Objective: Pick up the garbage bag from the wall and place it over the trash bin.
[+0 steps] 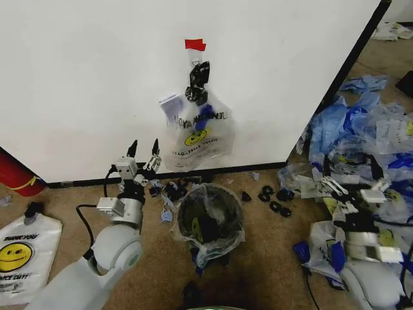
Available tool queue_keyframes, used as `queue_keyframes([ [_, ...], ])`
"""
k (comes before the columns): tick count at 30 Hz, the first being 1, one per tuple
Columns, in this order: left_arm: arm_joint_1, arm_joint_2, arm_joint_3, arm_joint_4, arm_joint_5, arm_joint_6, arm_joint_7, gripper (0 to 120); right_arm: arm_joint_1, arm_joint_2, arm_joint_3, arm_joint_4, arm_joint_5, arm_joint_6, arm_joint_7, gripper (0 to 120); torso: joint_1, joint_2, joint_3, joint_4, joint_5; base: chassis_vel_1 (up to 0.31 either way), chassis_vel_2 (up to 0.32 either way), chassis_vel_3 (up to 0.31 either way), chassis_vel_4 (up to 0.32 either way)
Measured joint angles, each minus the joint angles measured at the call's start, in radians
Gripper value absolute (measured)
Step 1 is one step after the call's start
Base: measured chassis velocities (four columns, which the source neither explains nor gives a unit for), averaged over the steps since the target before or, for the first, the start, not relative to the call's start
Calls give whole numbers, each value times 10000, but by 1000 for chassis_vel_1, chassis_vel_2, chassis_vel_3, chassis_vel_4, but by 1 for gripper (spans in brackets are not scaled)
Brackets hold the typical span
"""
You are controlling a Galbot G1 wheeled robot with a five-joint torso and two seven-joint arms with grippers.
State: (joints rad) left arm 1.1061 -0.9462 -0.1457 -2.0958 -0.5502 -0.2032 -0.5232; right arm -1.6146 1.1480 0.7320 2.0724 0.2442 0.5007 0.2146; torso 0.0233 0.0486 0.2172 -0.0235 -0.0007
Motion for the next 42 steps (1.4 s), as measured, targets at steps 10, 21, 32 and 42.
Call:
queue_keyframes([
  [10,681,-190,-52,-140,225,-261,53,100,-714,521,266,88,486,815,-1205,100,0,0,0,0,-1,0,0,0,0],
  [21,1226,-341,-105,-225,439,-319,21,100,-552,212,304,129,1076,818,-1671,100,0,0,0,0,-3,0,0,0,0],
  [32,1540,-563,-98,-261,581,-284,59,100,52,-12,-23,-71,1239,689,-1655,100,1,0,1,-1,-3,0,0,0,0],
  [42,1636,-562,-283,-377,580,-454,88,100,384,-55,-350,-535,1307,679,-1717,100,1,0,1,-2,-3,0,0,0,0],
])
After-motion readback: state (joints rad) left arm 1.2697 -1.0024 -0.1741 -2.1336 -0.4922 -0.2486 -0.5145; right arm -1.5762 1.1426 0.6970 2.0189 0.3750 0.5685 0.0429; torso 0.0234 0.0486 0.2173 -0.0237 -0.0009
